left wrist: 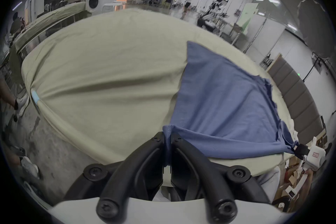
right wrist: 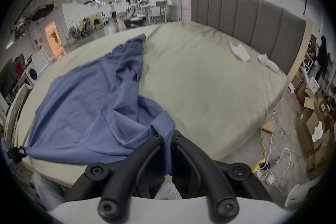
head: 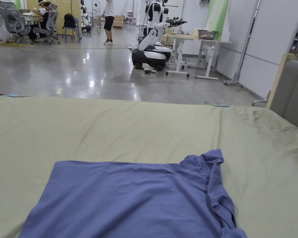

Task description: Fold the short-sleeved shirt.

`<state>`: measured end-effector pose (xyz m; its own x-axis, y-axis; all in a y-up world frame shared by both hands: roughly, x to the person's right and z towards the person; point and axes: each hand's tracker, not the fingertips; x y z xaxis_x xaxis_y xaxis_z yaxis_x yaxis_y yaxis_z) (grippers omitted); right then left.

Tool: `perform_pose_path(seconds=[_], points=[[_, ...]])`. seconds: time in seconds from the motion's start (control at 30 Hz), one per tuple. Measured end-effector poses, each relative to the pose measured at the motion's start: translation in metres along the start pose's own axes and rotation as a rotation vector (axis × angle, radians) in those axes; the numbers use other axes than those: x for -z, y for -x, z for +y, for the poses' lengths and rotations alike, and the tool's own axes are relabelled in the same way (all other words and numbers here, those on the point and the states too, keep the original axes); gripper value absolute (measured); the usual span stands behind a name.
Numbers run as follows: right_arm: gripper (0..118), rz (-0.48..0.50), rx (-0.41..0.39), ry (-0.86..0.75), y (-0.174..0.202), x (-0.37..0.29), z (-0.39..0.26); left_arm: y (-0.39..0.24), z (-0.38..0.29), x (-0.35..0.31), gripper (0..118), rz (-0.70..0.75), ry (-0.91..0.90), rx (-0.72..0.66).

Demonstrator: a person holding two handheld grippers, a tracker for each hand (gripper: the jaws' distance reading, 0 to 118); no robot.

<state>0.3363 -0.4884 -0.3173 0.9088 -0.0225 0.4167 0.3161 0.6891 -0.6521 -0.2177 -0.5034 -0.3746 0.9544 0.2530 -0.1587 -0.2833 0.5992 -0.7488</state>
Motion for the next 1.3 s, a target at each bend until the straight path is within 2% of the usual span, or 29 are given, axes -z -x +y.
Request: perform_pose_path(seconds=[0.07,0.17,0.23,0.27,0.3,0.33,0.37,0.4,0.43,0.47,0.5,0.53,0.57,0.63,0.67,0.7,0.73,0.77,0.87,0.9,0.93,0.97,1.0,1.07,1.17,1.23,1.3], points=[[6,-0.029,-0.027,0.036,0.004,0.010,-0.007,-0.001,-0.001,0.013,5,0.036,0.026,-0.003],[6,-0.093,-0.118,0.070,0.013,0.023,-0.014,-0.004,-0.004,0.023,5,0.051,0.031,0.017],[7,-0.092,-0.113,0.094,0.015,0.030,-0.016,-0.005,-0.002,0.022,5,0.056,0.022,0.032],[12,-0.091,-0.107,0.091,0.014,0.032,-0.015,-0.004,-0.001,0.023,5,0.054,0.020,0.031],[27,-0.088,-0.104,0.088,0.013,0.033,-0.015,-0.003,-0.002,0.022,10,0.047,0.018,0.023],[64,-0.074,-0.103,0.080,0.009,0.034,-0.014,0.001,-0.003,0.022,21,0.022,0.017,-0.004],[86,-0.054,-0.094,0.064,0.004,0.032,-0.013,0.006,-0.003,0.020,40,-0.018,0.002,-0.048],[89,-0.043,-0.065,0.055,0.000,0.028,-0.011,0.009,-0.002,0.015,79,-0.061,-0.012,-0.100],[88,-0.001,0.006,0.044,-0.009,0.018,-0.008,0.015,-0.001,0.008,101,-0.112,-0.023,-0.159],[88,0.071,0.101,-0.019,-0.017,0.002,-0.005,0.018,0.001,-0.001,100,-0.149,-0.019,-0.205],[86,0.127,0.171,-0.064,-0.023,-0.010,-0.003,0.019,0.004,-0.010,94,-0.179,-0.023,-0.224],[74,0.160,0.209,-0.083,-0.028,-0.021,0.001,0.018,0.007,-0.022,78,-0.196,-0.031,-0.230],[74,0.172,0.217,-0.072,-0.030,-0.029,0.006,0.006,0.005,-0.041,55,-0.192,-0.076,-0.206],[55,0.156,0.125,-0.017,-0.026,-0.041,0.008,-0.005,0.007,-0.053,22,-0.104,-0.124,-0.092],[12,0.117,0.065,-0.039,-0.019,-0.041,0.004,-0.011,0.007,-0.054,0,0.040,-0.109,-0.062],[3,0.063,0.032,-0.051,-0.015,-0.042,-0.001,-0.009,0.007,-0.053,0,0.062,-0.081,-0.059],[3,0.071,-0.032,-0.010,-0.012,-0.037,-0.003,-0.008,0.006,-0.052,0,0.017,-0.046,-0.051],[3,0.078,-0.025,0.006,-0.009,-0.035,-0.006,-0.006,0.002,-0.054,0,-0.006,-0.060,-0.069],[3,0.139,0.097,0.021,-0.010,-0.031,-0.013,0.001,-0.004,-0.052,0,-0.074,-0.069,-0.137],[3,0.153,0.120,0.025,-0.010,-0.030,-0.014,0.003,-0.006,-0.051,10,-0.091,-0.097,-0.152],[3,0.167,0.133,0.030,-0.010,-0.028,-0.014,0.007,-0.008,-0.051,39,-0.113,-0.127,-0.168],[3,0.168,0.127,0.034,-0.010,-0.027,-0.013,0.009,-0.010,-0.048,80,-0.129,-0.148,-0.177],[3,0.169,0.121,0.036,-0.011,-0.026,-0.013,0.010,-0.012,-0.043,105,-0.133,-0.137,-0.165],[3,0.163,0.097,0.033,-0.009,-0.028,-0.011,0.010,-0.007,-0.028,104,-0.164,-0.105,-0.127],[3,0.164,0.083,0.011,-0.009,-0.036,-0.009,0.004,-0.001,0.007,101,-0.049,0.033,-0.027],[3,0.172,0.096,-0.003,-0.013,-0.042,-0.007,-0.002,-0.001,0.025,84,-0.018,0.098,0.025],[3,0.161,0.115,-0.015,-0.017,-0.049,-0.008,-0.012,0.000,0.021,65,0.061,0.074,0.126]])
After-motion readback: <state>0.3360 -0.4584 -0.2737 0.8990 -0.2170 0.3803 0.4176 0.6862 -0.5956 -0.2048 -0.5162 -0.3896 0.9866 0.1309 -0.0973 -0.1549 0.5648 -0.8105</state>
